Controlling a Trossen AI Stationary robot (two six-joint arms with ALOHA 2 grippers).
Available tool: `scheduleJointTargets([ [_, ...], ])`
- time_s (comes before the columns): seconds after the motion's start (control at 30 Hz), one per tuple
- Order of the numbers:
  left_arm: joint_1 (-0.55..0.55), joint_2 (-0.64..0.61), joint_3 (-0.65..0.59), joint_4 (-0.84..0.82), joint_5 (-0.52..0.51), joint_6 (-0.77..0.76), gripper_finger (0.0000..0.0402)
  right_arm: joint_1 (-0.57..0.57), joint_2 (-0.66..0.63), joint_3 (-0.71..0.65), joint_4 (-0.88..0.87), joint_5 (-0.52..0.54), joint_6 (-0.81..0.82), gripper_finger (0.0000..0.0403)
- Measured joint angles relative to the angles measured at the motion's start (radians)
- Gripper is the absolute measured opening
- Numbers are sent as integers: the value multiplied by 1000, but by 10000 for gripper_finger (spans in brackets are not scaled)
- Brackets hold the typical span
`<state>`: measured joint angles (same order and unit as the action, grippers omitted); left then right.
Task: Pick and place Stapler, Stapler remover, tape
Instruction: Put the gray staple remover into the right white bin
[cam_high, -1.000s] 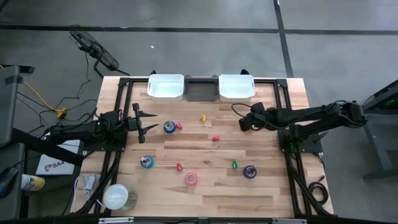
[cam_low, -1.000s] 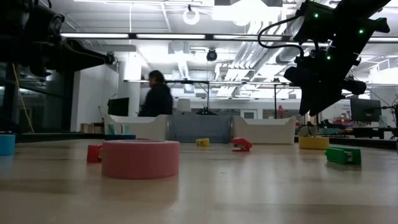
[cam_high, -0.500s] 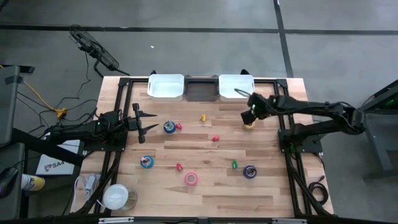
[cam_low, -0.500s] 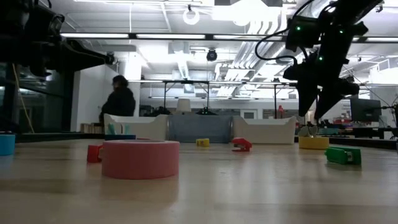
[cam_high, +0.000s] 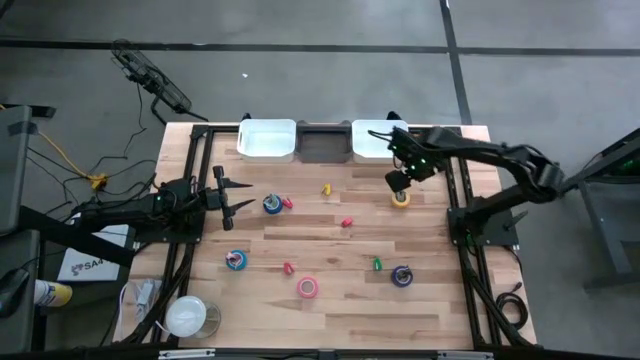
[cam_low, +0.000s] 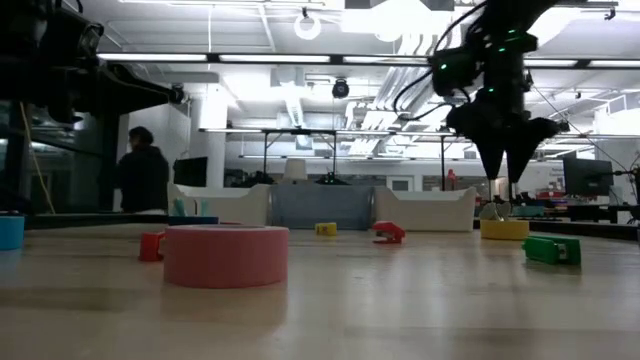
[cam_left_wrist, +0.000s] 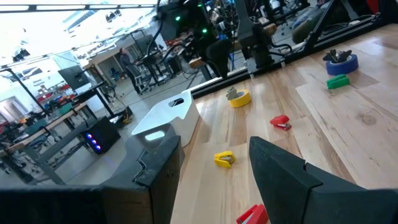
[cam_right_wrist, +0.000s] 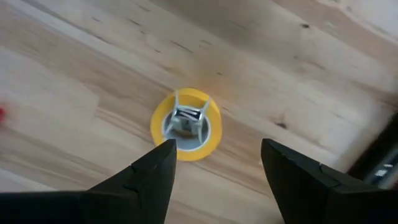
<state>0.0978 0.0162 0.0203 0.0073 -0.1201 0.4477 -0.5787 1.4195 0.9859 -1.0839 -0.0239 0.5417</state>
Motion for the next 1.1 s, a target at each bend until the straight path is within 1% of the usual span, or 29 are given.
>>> scheduleJointTargets([
  [0.13,0,0,0,0,0,0,186,-5,90,92,-43,18,-26,227],
  [0.33,0,0,0,0,0,0,186,-4,195,175,-55,-8,-29,227],
  [0.67,0,0,0,0,0,0,186,-3,316,177,-131,-12,-1,227],
  [1.1,0,0,0,0,0,0,186,5,344,177,-124,-20,19,227],
])
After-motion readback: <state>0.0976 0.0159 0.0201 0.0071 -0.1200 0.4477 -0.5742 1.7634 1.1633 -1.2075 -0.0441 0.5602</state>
